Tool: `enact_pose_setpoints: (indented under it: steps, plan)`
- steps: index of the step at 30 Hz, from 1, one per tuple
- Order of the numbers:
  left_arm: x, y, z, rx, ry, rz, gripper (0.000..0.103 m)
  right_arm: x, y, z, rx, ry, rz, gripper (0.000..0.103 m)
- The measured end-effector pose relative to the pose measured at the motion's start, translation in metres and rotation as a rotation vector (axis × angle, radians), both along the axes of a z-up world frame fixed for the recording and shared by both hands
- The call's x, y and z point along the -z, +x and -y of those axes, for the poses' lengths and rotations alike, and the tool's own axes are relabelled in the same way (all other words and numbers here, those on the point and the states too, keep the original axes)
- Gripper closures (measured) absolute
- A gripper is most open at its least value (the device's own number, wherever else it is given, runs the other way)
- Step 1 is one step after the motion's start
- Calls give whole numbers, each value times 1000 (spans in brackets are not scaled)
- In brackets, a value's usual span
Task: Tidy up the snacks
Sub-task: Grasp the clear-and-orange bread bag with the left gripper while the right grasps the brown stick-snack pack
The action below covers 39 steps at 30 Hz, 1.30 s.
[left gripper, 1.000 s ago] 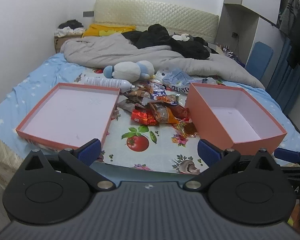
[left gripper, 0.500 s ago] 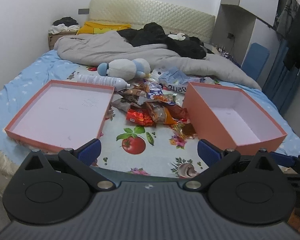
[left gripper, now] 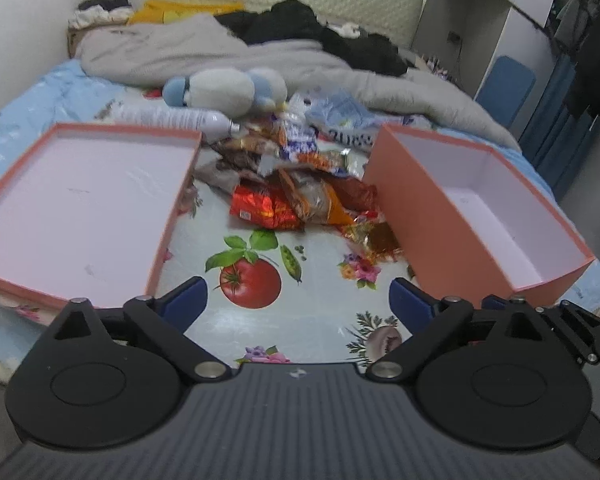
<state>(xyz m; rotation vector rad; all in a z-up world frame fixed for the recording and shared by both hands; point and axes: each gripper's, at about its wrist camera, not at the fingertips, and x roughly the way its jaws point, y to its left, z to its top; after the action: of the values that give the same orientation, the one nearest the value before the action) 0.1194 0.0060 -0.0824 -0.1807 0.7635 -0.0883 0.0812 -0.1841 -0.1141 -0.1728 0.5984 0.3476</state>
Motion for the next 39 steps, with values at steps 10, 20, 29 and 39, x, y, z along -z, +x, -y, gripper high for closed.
enact_pose_setpoints:
  steps: [10,20,29,39]
  plan:
    - [43,84,-20,-4,-120,-66,10,44,65,-27,-13,-144,-28,36]
    - [71,182,-19,54,-239,-102,15,82,126,-52,-5,-335,-14,53]
    - [96,226,-3,96,-256,-117,20,101,145,-61,-15,-446,-18,80]
    - [112,232,9,103,-202,-81,40,93,136,-66,-32,-407,-31,98]
